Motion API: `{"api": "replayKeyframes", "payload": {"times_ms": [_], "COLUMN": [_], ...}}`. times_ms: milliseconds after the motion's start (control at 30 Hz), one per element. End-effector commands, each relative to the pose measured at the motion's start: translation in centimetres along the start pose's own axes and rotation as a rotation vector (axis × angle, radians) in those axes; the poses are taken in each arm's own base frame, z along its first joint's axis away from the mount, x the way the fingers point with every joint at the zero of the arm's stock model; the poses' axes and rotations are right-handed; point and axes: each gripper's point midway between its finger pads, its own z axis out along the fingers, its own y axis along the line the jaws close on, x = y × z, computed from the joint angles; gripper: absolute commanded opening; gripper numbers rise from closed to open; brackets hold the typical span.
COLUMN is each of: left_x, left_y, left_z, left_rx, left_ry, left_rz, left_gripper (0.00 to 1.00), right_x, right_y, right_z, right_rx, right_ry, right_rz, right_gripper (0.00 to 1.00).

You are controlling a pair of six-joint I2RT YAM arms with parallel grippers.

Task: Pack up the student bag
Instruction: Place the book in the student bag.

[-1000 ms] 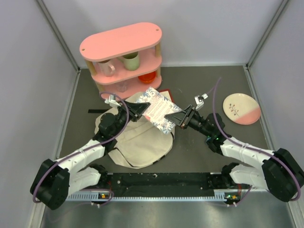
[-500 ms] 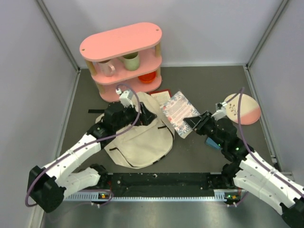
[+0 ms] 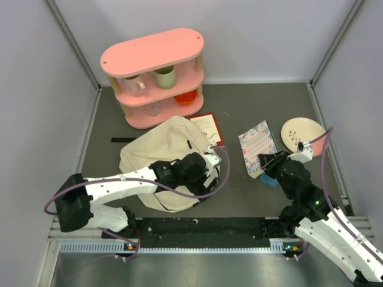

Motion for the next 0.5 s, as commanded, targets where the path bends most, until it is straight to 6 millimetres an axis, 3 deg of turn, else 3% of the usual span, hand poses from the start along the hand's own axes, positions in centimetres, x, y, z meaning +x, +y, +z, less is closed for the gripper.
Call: {"api": "replayKeyframes", "payload": {"times_ms": [0, 167, 333, 433, 467], "left_x": [-0.9, 0.4, 0.8, 0.6, 0.6], "left_y": [-2.0, -2.2, -0.2, 0.6, 0.7], "left_z": [0.8, 2.7, 3.5, 3.6, 3.7], "left_rx": [0.016, -0.047, -0.173, -0.224, -0.232], "left_ry": [0.019, 0.089, 0.107, 0.102, 0.102], "left_rz": [0.166, 0.209, 0.185, 0.177, 0.178], "left_gripper": [0.98, 0.98, 0.95, 0.88, 0.77], "right_x": [-3.1, -2.1, -2.0, -1.9, -1.9], "right_y": [2.6, 2.5, 2.6, 2.5, 2.6], "right_z": [-0.8, -0.7, -0.7, -0.6, -0.6], "right_rx": [-0.066, -0.072, -0.077, -0.072, -0.073], "right_ry": [-0.083, -0.050, -0.043, -0.039, -0.041], "right_rz": [0.063, 0.081, 0.078, 0.077, 0.080], "right_gripper": [0.00, 0.01, 0.02, 0.03, 0.03]}}
